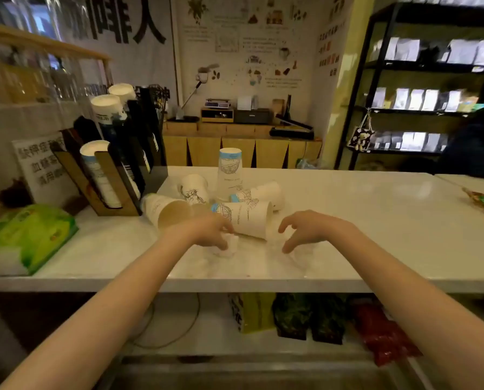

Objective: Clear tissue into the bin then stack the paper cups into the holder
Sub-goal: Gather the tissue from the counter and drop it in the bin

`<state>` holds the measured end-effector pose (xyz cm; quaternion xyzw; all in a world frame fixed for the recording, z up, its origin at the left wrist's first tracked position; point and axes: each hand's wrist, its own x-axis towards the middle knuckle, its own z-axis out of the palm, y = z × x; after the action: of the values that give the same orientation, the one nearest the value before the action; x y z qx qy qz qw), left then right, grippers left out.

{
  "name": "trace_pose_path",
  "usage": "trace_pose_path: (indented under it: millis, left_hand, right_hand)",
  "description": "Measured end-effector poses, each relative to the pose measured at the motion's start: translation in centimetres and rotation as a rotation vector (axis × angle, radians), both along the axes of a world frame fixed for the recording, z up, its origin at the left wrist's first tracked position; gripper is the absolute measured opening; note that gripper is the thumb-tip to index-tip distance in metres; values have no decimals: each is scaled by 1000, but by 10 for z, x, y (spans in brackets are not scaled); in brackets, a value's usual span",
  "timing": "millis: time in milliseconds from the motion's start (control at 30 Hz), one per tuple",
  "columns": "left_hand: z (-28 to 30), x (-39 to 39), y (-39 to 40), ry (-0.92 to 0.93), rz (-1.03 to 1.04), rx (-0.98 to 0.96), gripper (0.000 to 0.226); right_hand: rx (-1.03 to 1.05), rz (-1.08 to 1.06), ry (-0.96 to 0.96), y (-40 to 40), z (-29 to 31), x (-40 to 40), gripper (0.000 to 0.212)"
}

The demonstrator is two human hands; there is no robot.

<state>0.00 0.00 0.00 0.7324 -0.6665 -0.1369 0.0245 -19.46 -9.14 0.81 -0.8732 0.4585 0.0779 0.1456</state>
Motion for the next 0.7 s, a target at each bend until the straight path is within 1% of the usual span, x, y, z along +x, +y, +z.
trace_pose_path:
  millis: [33, 100, 167, 233, 300, 333, 400, 433, 467, 500, 533, 567, 600, 667, 700]
  left_hand:
    - [-3, 0, 2, 1, 2, 23, 47]
    - [-15, 1, 3, 2, 2, 1, 44]
    - [-29, 3, 4, 17, 20, -112, 39]
    - [-39, 5, 6, 60, 61, -234, 34]
    - [-43, 5, 12, 102, 83, -332, 28]
    - [-43, 4, 17, 143, 84, -366, 26]
    - [-39, -2, 30, 260, 53, -422, 21]
    - [-36, -5, 37, 329, 31, -428, 20]
    - [-33, -7, 45, 404, 6, -401, 19]
    - [-32, -9, 53, 477, -20, -339, 19]
    - [-32, -12, 63, 521, -50, -255, 19]
    - [-36, -12, 70, 530, -76, -161, 19]
    - [-41, -14, 77, 523, -91, -68, 18]
    - [-60, -14, 87, 522, -75, 83, 16]
    - [-73, -14, 90, 532, -43, 119, 15]
  right_hand:
    - [12, -7, 16, 1, -3, -1, 56]
    - [20, -12, 34, 3, -14, -4, 55]
    - [-51, -6, 23, 5, -27, -5, 47]
    - [-143, -4, -37, 5, -39, -8, 37]
    - [-204, -15, -168, 7, -46, -13, 31]
    - [-215, -19, -275, 9, -50, -16, 29]
    - [-199, -30, -556, 22, -53, -17, 26]
    - [-138, -37, -693, 31, -51, -16, 25]
    - [-26, -38, -799, 42, -50, -15, 23]
    - [122, -25, -855, 53, -48, -14, 22]
    - [270, 10, -847, 64, -48, -12, 21]
    - [391, 62, -788, 72, -51, -10, 20]
    - [469, 113, -711, 79, -56, -8, 19]
    - [525, 177, -581, 87, -75, -3, 14]
    - [535, 189, -539, 91, -88, 1, 11]
